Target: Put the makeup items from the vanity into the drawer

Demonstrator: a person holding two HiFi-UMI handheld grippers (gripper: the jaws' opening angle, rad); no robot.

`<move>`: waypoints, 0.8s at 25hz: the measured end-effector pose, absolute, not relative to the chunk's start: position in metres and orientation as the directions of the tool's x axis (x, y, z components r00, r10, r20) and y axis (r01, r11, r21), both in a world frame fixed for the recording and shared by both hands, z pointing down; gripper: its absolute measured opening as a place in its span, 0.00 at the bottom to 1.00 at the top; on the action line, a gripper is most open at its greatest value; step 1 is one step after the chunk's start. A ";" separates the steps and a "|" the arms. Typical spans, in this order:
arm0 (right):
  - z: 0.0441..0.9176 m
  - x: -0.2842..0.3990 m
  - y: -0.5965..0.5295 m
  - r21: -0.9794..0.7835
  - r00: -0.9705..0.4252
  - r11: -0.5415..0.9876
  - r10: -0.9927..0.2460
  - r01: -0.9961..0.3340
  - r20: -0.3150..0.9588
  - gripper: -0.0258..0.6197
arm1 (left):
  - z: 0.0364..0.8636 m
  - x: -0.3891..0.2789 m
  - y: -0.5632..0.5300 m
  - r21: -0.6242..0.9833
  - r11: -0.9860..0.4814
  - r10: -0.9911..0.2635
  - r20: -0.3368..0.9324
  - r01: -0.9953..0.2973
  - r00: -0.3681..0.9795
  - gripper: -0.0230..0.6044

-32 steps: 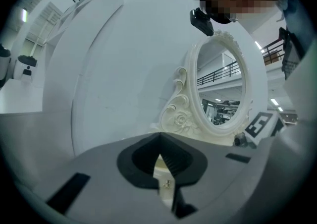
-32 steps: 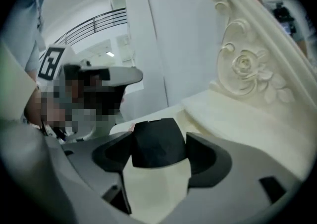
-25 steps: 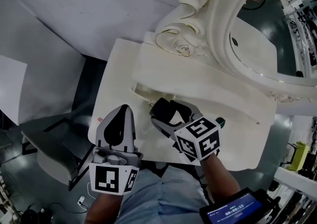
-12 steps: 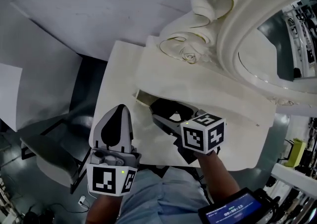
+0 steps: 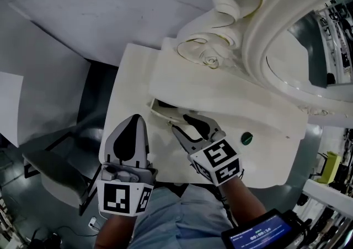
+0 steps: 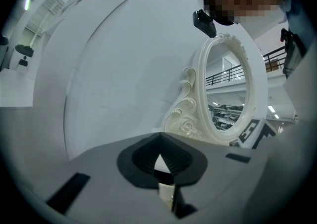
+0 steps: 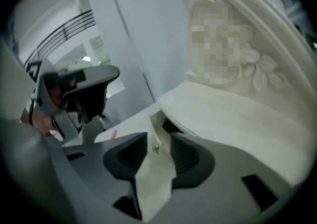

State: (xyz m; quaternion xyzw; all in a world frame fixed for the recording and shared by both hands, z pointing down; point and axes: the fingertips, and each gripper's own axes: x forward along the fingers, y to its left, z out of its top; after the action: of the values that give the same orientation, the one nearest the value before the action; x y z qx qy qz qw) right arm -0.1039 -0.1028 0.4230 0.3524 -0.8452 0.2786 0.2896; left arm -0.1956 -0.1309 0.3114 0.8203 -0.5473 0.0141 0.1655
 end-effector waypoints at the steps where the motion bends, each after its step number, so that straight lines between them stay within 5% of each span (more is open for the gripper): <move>1: 0.425 -0.109 -0.103 -0.175 -0.556 0.650 -0.444 -0.740 0.702 0.22 | 0.311 -0.195 -0.130 0.253 -0.348 -0.893 0.204 -0.903 0.401 0.04; 6: 0.449 -0.130 -0.105 0.095 -0.408 0.749 -0.456 -0.655 0.791 0.25 | 0.308 -0.197 -0.123 0.236 -0.347 -0.895 0.206 -0.908 0.396 0.04; 9: 0.457 -0.128 -0.108 0.170 -0.334 0.757 -0.463 -0.631 0.821 0.17 | 0.308 -0.201 -0.119 0.229 -0.340 -0.899 0.207 -0.912 0.387 0.04; 20: 0.460 -0.141 -0.085 0.146 -0.377 0.803 -0.422 -0.578 0.824 0.14 | 0.308 -0.205 -0.112 0.226 -0.329 -0.906 0.198 -0.917 0.374 0.04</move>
State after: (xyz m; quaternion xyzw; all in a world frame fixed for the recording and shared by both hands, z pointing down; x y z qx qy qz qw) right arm -0.1410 -0.0854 0.4600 0.3028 -0.8256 0.0833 0.4688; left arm -0.2054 -0.1117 0.3077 0.8150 -0.5591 0.0180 0.1510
